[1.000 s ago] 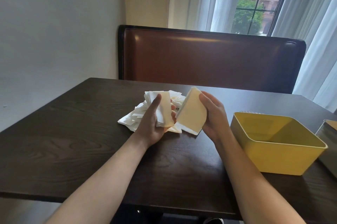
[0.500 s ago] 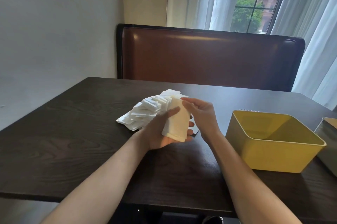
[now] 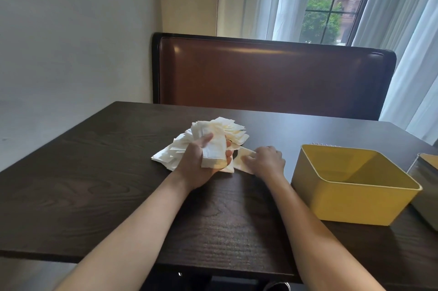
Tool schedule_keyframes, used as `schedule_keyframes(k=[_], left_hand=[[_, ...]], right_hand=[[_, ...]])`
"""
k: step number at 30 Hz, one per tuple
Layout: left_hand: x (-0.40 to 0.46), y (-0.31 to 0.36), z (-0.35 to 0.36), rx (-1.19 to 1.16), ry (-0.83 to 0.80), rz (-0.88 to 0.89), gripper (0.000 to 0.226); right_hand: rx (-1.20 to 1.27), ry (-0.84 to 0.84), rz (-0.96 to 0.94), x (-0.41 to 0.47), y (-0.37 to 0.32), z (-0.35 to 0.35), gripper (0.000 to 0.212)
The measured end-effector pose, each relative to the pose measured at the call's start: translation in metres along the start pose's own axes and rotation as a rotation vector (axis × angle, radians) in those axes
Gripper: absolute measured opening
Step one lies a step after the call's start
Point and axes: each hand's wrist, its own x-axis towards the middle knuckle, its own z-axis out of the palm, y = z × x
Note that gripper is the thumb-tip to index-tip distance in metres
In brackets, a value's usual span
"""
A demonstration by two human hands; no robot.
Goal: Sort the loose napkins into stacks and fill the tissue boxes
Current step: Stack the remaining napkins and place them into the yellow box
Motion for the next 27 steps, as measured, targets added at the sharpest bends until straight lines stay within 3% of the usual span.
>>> schedule_keyframes(k=[2,6,8,11,14,19,21,24,27], left_hand=[[0.002,-0.001,-0.002,0.032,0.003,-0.007,0.037],[0.001,0.0,0.0,0.023,-0.047,-0.013,0.043],[0.0,0.001,0.0,-0.003,-0.031,-0.015,0.046],[0.0,0.0,0.0,-0.005,-0.034,-0.022,0.047],[-0.004,-0.001,0.003,0.069,-0.12,-0.006,0.049],[-0.009,-0.006,0.006,0.184,-0.161,-0.09,0.06],[-0.011,-0.005,0.006,0.192,-0.154,-0.115,0.045],[-0.009,-0.005,0.005,0.216,-0.131,-0.125,0.035],[-0.011,-0.004,0.008,0.258,-0.096,-0.119,0.028]], right_hand=[[0.183,0.027,0.003,-0.003,-0.001,-0.003,0.032],[0.942,0.097,-0.059,-0.019,-0.01,-0.025,0.03],[1.241,-0.008,-0.117,-0.027,-0.015,-0.036,0.032],[1.558,-0.297,-0.216,-0.034,-0.019,-0.044,0.032],[1.54,-0.396,-0.362,-0.037,-0.021,-0.043,0.031],[1.134,-0.199,-0.414,-0.036,-0.024,-0.03,0.042],[1.069,-0.188,-0.368,-0.032,-0.022,-0.025,0.045],[1.125,-0.204,-0.232,-0.028,-0.019,-0.026,0.046],[1.347,-0.247,-0.113,-0.026,-0.016,-0.03,0.037]])
